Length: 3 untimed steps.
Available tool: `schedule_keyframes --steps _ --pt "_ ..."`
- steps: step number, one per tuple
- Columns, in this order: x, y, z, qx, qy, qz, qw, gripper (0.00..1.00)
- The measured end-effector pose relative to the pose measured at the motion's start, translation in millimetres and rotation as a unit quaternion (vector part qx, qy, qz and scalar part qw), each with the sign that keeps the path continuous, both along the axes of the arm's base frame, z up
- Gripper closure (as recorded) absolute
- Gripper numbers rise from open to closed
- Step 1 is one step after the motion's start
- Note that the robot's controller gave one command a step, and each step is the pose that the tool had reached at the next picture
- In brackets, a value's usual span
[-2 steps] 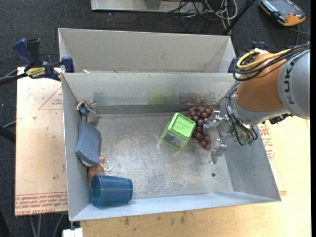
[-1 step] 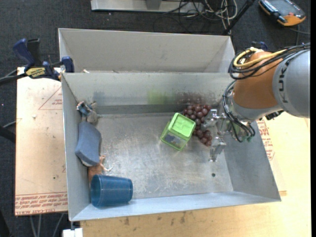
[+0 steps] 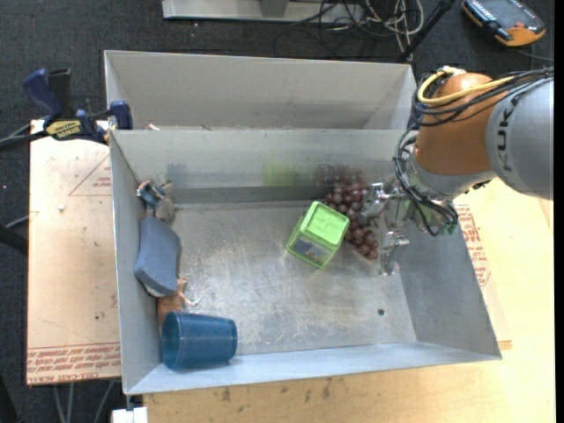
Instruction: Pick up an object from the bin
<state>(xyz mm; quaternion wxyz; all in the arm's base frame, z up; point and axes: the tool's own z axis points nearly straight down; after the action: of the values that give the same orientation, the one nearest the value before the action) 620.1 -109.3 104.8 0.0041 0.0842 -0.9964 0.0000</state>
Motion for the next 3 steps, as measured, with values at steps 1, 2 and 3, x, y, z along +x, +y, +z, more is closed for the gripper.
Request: schedule_keyframes --steps 1,2,3 --pt "15.1 2.1 -21.1 -0.003 -0.0041 0.042 0.9991 0.00" --pt "35.2 8.8 -20.8 -0.004 -0.0219 0.122 0.9922 1.00" --pt "35.2 8.8 -20.8 -0.004 -0.0218 0.122 0.9922 1.00"
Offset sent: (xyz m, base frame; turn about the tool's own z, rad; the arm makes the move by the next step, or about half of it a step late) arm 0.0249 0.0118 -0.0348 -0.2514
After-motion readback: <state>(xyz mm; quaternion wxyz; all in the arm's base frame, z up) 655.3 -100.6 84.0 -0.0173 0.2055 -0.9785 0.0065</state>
